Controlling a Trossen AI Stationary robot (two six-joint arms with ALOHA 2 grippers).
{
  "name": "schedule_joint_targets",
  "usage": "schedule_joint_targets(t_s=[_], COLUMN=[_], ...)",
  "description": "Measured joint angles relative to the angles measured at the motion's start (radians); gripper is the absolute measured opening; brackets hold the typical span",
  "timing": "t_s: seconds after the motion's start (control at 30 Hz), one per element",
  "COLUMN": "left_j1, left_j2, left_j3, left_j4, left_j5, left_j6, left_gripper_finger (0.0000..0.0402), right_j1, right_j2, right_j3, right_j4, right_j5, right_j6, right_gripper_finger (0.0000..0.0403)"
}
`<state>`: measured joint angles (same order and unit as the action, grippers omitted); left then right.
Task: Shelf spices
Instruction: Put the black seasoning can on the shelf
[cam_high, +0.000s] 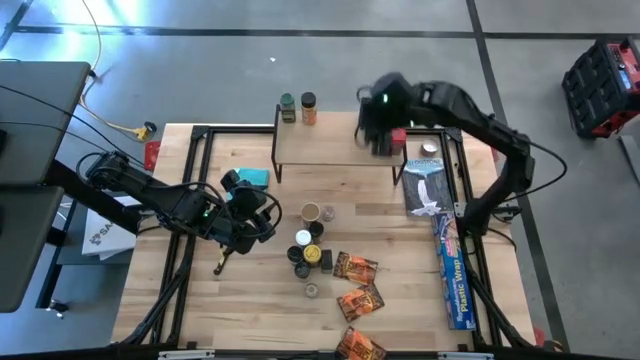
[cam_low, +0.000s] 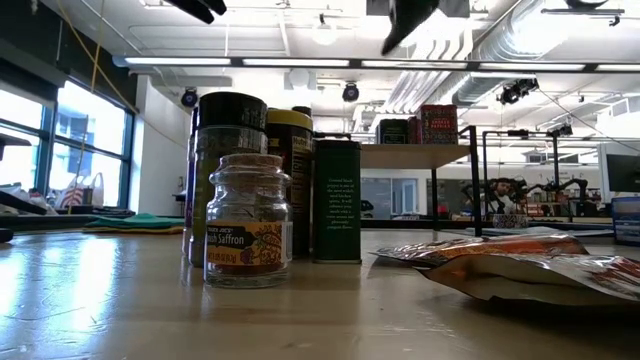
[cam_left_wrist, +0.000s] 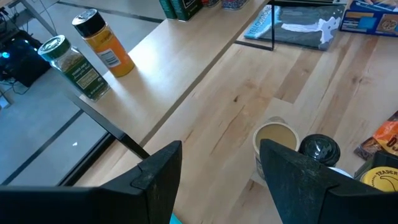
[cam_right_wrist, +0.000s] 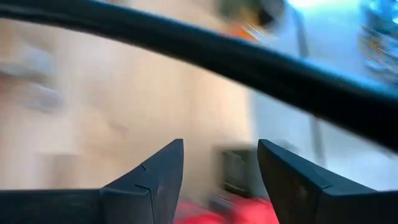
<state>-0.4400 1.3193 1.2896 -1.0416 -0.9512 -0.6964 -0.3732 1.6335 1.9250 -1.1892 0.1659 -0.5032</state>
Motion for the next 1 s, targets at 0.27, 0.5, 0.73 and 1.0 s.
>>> schedule_joint_targets(t_s=[0.27,0.5,0.73,1.0], left_j1=[-0.015,-0.030,-0.033,-0.035], left_j2=[0.000,0.000,0.000,0.000], left_j3=[0.000,0.000,0.000,0.000], left_j4=[0.000,0.000,0.000,0.000], left_j5=[0.000,-0.001,-0.002,-0.010], left_j6=[-0.009,-0.009,-0.008,-0.010], left_gripper_finger=[0.0210,0.0210,0.0210,0.0210], right_j1=[0.379,0.635,0.748,0.747], right_j2=[-0.040,-0.031,0.011,0.143], right_j3=[-0.204,-0.469,-0.671,-0.703], right_j4=[0.118,0.507,0.936,0.992], right_j5=[0.016,0.021,-0.006,-0.011], right_j6=[0.272,0.592,0.867,0.865], right_gripper_finger=[0.0199,0.0199,0.0199,0.0151])
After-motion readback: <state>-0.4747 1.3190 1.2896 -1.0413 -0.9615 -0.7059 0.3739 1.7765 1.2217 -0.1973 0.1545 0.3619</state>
